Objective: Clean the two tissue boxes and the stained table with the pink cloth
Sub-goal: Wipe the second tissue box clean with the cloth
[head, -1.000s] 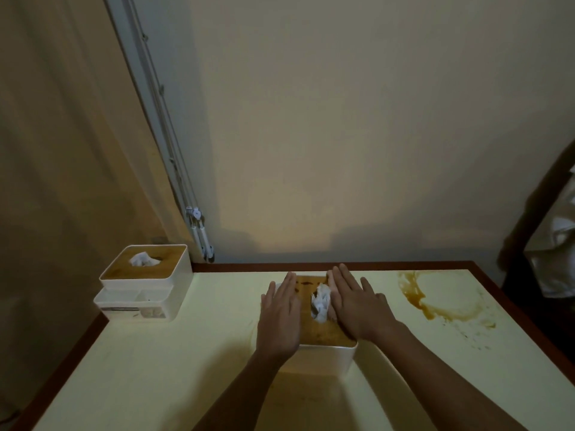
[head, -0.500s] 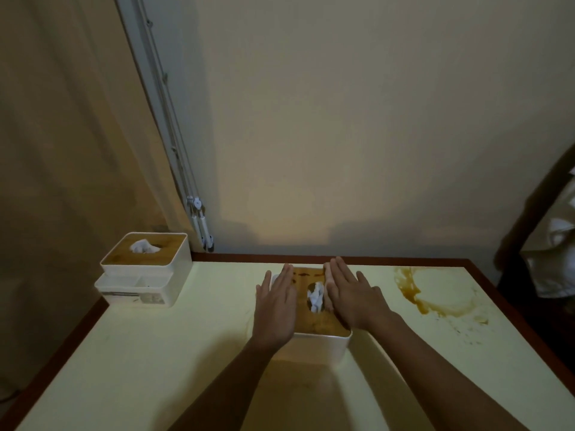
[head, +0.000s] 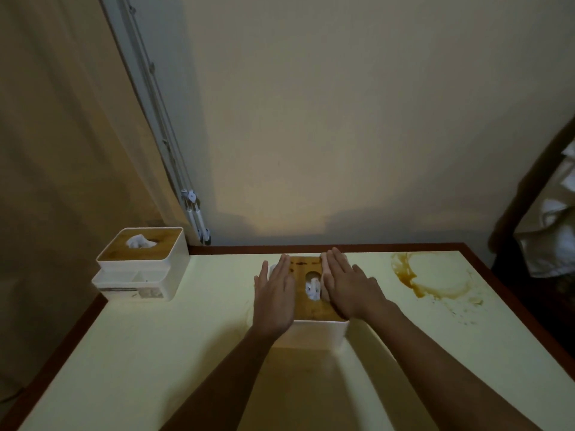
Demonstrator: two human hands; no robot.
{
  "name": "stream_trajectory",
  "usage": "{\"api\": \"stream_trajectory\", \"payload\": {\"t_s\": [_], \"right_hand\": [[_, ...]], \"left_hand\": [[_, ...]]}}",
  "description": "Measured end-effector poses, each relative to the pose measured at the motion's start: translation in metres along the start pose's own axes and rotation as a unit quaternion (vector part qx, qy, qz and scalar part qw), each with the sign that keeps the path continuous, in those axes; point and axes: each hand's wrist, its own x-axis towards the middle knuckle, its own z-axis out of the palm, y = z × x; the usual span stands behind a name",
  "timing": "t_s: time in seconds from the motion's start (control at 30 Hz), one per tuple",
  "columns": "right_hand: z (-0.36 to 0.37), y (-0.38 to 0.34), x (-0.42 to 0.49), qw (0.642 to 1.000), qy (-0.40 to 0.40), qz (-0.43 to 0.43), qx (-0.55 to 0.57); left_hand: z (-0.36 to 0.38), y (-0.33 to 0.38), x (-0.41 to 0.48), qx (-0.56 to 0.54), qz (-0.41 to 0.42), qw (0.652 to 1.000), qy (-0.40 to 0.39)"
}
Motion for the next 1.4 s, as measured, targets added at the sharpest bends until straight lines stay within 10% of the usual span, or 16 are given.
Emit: {"api": "stream_trajectory", "payload": {"t_s": [0.43, 0.73, 0.97, 1.2, 1.4], "right_hand": [[-0.008, 0.000, -0.018, 0.999, -0.001, -0.001, -0.049], [-0.023, 0.010, -0.006, 0.979, 0.109, -0.033, 0.167], [-0.048, 0.021, -0.012, 0.991, 0.071, 0.030, 0.113], [-0.049, 0.018, -0.022, 0.986, 0.100, 0.025, 0.129], [-0.057, 0.032, -0.043, 0.978, 0.069, 0.068, 0.183]], "left_hand": [[-0.002, 0.002, -0.001, 0.001, 0.006, 1.000, -0.020], [0.002, 0.000, 0.001, -0.032, 0.007, 0.999, 0.003], [-0.043, 0.013, -0.001, -0.113, -0.060, 0.978, 0.166], [-0.057, 0.038, -0.029, 0.004, -0.072, 0.988, -0.136], [-0.069, 0.032, -0.015, 0.027, -0.031, 0.969, -0.245]]}}
